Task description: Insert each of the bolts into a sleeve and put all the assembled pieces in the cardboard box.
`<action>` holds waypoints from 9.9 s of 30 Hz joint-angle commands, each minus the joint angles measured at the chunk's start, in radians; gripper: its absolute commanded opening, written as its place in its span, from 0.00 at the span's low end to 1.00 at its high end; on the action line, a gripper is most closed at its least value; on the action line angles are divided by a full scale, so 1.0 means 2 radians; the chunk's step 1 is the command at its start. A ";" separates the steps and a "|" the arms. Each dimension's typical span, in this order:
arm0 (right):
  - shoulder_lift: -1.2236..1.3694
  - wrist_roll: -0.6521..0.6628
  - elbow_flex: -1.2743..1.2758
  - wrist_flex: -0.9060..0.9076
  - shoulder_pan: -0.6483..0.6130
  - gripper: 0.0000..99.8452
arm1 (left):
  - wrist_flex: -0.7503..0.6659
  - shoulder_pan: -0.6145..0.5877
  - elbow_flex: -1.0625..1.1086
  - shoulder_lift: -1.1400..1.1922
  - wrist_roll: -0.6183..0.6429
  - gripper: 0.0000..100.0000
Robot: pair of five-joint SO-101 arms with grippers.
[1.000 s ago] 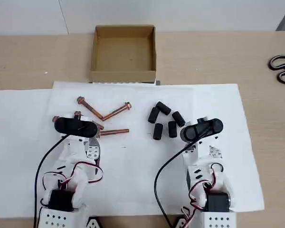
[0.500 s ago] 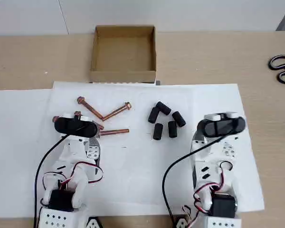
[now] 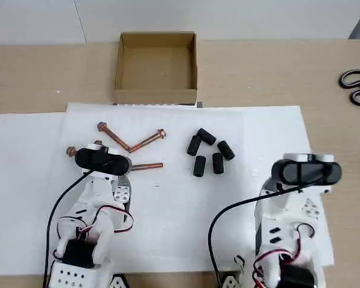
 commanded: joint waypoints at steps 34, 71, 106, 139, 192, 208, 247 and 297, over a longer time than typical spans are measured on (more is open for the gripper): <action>0.715 0.132 -0.519 0.159 -0.101 0.01 | 0.283 -0.054 -0.660 0.604 -0.085 0.01; 0.958 0.245 -0.519 -0.055 -0.173 0.20 | 0.124 -0.128 -0.620 0.789 0.015 0.09; 1.063 0.241 -0.520 -0.112 -0.174 0.02 | 0.081 -0.130 -0.547 0.789 0.018 0.09; 0.910 0.205 -0.518 0.045 -0.052 0.01 | 0.182 -0.109 -0.688 0.716 -0.016 0.09; 0.912 0.187 -0.470 0.028 -0.029 0.01 | 0.403 0.037 -1.252 1.281 -0.277 0.09; 0.911 0.187 -0.470 0.030 -0.030 0.01 | 0.429 0.038 -1.328 1.283 -0.275 0.09; 0.910 0.187 -0.422 0.003 -0.033 0.01 | 0.420 0.107 -0.985 1.064 -0.409 0.09; 0.909 0.180 -0.424 0.004 -0.073 0.01 | 0.340 0.093 -0.984 1.152 -0.445 0.00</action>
